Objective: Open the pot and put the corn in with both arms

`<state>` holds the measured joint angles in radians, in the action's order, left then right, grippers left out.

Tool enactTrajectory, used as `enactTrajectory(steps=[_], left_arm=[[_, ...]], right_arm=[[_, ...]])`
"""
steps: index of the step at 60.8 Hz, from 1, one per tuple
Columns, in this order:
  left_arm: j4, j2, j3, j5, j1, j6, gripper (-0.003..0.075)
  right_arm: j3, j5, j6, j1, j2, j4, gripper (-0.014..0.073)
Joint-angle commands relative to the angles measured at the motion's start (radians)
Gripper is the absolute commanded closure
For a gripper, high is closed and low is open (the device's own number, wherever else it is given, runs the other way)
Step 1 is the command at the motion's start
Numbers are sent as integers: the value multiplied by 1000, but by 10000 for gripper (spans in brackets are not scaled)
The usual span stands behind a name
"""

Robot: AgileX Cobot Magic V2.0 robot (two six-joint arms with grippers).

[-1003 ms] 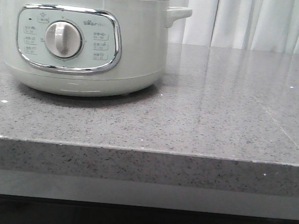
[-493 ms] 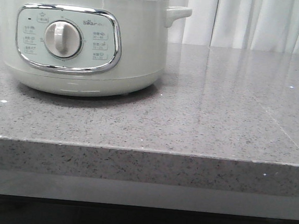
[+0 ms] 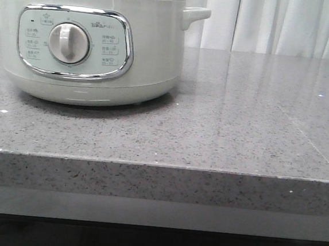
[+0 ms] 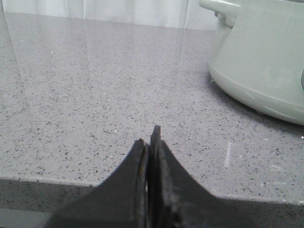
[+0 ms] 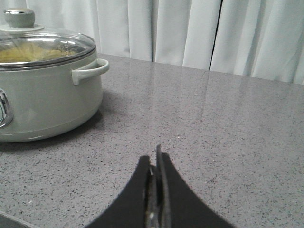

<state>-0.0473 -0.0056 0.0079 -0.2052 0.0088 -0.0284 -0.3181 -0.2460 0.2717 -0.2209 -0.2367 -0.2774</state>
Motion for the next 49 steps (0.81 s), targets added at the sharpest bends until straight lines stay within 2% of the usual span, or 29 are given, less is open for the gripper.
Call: enactTrajectory(steps=[1,18,29,38,49], left_arm=[[-10,-22,-1,90,1,11,738],[-10,-22,-1,90,1,11,738],[-10,-22,-1,90,1,11,738],[-10,-22,-1,90,1,11,738],[-10,-22,-1,90,1,11,738]], right_arm=[[-25,80,6,5,-8,-8,662],[-25,80,6,5,-8,-8,662],[37,165,-34,19,7,23,662],[166,278,-162,89,72,111,662],[316,263,-173,208,172,119,662]])
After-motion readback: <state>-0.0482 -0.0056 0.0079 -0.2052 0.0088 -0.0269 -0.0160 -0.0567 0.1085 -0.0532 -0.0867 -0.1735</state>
